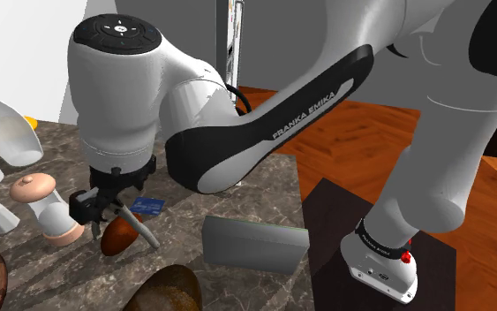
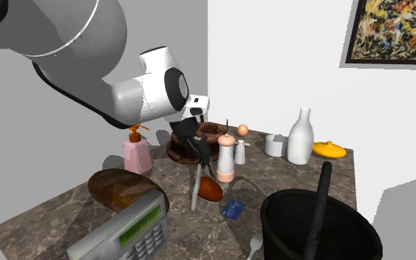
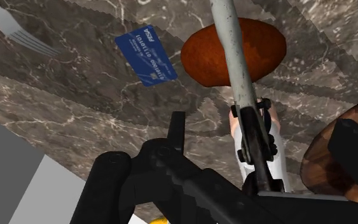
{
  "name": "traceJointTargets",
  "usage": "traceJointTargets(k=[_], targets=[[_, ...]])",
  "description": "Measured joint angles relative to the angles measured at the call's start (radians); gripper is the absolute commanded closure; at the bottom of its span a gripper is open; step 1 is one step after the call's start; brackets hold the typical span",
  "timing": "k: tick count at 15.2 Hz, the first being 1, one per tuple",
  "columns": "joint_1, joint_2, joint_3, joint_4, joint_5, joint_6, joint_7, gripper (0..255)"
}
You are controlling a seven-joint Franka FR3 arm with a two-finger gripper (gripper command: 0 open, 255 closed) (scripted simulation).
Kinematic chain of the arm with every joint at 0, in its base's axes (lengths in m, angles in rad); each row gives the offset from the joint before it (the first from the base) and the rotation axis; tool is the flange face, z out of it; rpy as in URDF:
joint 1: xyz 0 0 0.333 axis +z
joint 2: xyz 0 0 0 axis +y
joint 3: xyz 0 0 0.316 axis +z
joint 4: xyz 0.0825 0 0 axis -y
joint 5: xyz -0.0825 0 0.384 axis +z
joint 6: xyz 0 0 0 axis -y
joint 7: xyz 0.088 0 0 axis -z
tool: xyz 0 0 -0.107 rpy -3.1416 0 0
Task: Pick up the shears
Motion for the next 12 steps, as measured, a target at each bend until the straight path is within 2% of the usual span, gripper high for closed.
traceJointTargets(k=[3, 4, 12], targets=[[0.009, 0.023, -0.009, -0.012, -0.031, 0.025, 0.026, 0], [0.009, 0.025, -0.01, -0.014, -0.034, 0.028, 0.029, 255], [0.01, 0.026, -0.011, -0.016, -0.037, 0.031, 0.031, 255]])
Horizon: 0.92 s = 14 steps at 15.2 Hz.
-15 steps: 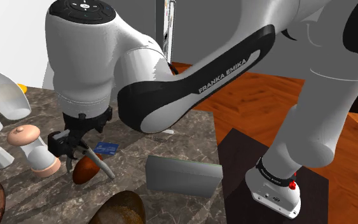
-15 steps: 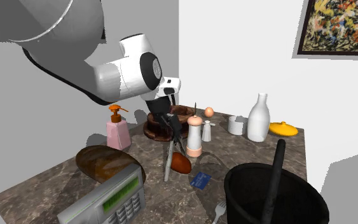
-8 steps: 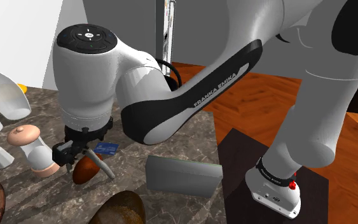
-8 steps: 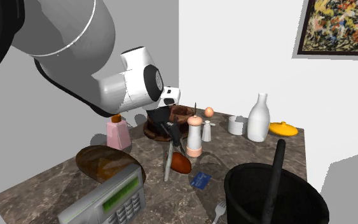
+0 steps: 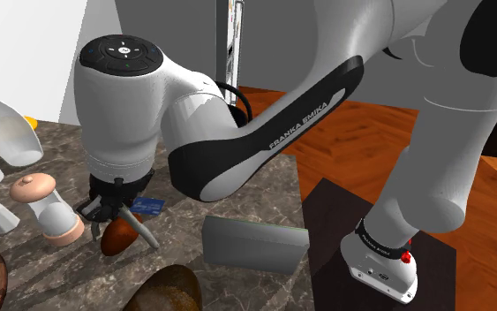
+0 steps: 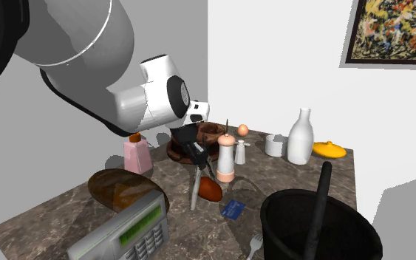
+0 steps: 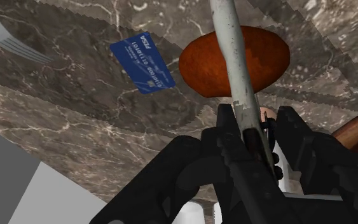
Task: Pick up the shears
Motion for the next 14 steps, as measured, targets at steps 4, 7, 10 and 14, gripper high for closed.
traceJointTargets(k=[4, 7, 10, 14], targets=[[-0.007, -0.012, 0.004, 0.003, 0.017, -0.01, -0.016, 255], [-0.009, -0.023, 0.012, 0.027, 0.037, -0.04, -0.033, 255], [-0.015, -0.04, 0.018, 0.043, 0.062, -0.065, -0.056, 255], [-0.022, -0.065, 0.027, 0.074, 0.097, -0.11, -0.086, 255]])
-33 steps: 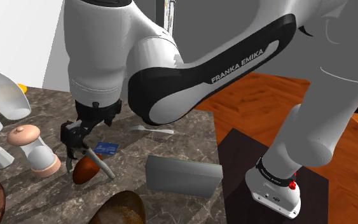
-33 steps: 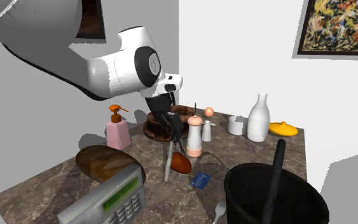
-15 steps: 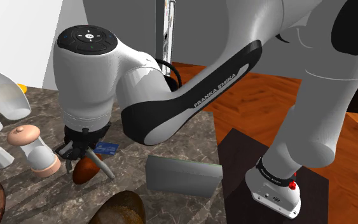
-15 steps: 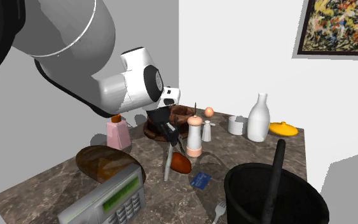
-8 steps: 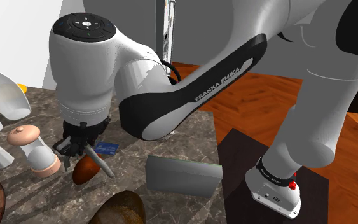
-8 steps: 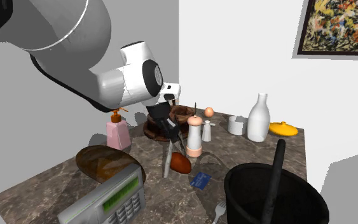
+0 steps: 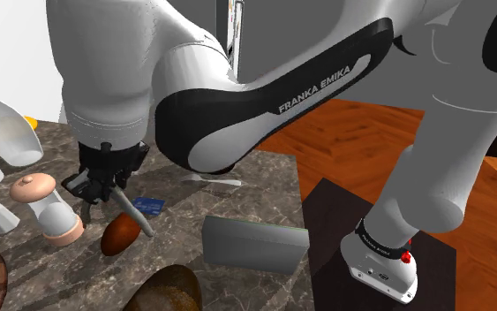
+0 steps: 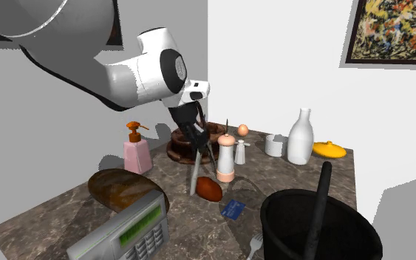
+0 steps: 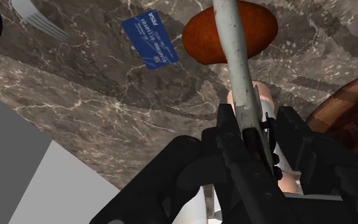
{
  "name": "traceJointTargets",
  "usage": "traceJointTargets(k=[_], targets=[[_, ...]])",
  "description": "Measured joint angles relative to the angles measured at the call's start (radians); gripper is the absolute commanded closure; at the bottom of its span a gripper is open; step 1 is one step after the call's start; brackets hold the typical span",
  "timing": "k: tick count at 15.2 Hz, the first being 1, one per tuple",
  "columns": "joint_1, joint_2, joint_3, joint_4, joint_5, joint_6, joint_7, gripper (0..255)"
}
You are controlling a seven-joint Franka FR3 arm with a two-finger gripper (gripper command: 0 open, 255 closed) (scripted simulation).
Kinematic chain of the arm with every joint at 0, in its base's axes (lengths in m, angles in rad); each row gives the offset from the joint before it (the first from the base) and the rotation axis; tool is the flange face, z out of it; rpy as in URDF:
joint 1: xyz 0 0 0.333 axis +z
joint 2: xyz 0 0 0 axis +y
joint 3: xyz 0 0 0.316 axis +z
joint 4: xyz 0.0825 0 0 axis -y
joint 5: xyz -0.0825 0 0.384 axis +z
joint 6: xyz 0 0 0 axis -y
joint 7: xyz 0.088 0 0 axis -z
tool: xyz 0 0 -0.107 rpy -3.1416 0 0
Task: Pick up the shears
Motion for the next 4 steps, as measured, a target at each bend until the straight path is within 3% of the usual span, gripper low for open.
traceJointTargets(k=[4], targets=[[-0.002, -0.015, 0.006, 0.032, 0.023, -0.04, -0.02, 255]])
